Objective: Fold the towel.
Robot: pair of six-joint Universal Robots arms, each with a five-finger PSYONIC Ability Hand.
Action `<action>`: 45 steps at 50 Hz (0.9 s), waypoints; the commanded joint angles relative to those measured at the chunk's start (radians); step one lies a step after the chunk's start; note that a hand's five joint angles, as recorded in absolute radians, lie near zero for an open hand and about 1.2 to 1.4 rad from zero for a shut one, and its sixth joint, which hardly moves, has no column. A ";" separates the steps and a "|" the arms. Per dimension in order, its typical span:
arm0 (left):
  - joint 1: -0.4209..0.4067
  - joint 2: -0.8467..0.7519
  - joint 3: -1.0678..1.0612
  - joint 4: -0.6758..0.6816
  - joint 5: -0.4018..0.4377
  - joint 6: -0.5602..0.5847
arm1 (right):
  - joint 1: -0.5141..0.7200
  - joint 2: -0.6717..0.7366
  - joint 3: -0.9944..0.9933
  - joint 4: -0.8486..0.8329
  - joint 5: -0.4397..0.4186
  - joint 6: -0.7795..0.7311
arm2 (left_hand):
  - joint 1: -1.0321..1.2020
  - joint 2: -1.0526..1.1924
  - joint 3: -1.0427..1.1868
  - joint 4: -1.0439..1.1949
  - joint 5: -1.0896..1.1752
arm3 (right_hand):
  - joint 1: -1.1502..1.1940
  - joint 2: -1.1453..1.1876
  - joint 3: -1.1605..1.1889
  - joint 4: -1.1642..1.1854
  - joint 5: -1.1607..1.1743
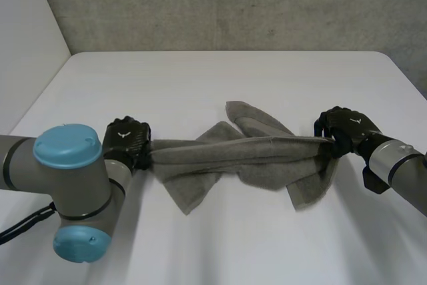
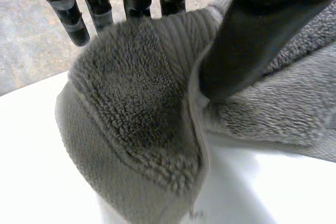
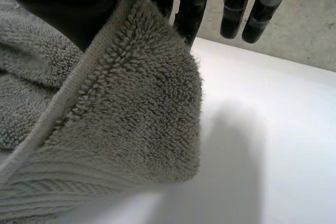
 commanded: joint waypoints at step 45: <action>0.008 0.200 -0.146 -0.066 0.154 0.001 | -0.019 -0.022 -0.029 0.148 -0.111 -0.165 | -0.785 -0.788 -0.044 -0.052 -0.784 | 0.078 0.097 -0.006 -0.007 0.066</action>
